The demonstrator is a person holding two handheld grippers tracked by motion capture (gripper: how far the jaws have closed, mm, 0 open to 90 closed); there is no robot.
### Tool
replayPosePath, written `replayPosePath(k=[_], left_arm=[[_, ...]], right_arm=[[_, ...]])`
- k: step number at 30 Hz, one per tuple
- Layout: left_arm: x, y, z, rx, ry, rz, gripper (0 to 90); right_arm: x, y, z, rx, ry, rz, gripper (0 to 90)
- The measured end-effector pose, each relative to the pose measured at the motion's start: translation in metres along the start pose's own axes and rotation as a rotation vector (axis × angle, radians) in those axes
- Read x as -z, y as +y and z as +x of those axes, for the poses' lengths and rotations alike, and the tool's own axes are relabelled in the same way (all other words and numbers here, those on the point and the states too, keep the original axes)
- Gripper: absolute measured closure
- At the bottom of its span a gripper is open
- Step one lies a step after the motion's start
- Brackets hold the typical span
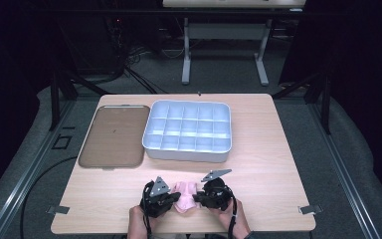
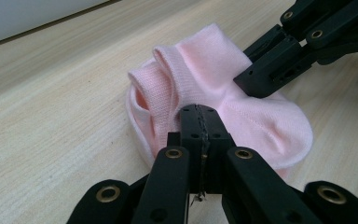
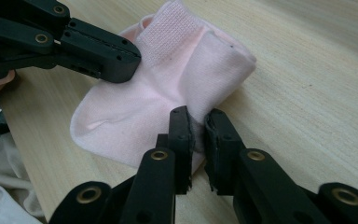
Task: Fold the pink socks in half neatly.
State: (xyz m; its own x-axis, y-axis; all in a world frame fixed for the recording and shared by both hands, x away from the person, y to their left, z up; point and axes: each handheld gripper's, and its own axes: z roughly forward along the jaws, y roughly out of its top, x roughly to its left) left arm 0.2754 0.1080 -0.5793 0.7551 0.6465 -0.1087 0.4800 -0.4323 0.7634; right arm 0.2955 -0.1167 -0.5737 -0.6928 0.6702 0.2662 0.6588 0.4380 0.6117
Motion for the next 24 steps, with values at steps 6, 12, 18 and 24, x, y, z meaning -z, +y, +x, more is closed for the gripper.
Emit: replayPosePath(k=[6, 12, 18, 24], left_arm=[[-0.001, 0.001, 0.001, 0.006, -0.004, -0.003, 89.8], [0.0, 0.0, -0.002, 0.002, 0.003, -0.028, 89.7], [0.006, -0.001, -0.005, 0.003, 0.003, -0.046, 89.5], [0.005, 0.001, -0.007, -0.027, 0.038, -0.017, 89.5]], right_arm=[[0.001, -0.002, -0.001, -0.017, 0.009, -0.02, 84.9], [0.007, -0.005, -0.003, -0.021, 0.012, -0.033, 85.5], [0.014, -0.008, -0.003, -0.025, -0.004, -0.039, 85.5], [0.019, -0.006, -0.003, -0.017, -0.003, -0.04, 85.4]])
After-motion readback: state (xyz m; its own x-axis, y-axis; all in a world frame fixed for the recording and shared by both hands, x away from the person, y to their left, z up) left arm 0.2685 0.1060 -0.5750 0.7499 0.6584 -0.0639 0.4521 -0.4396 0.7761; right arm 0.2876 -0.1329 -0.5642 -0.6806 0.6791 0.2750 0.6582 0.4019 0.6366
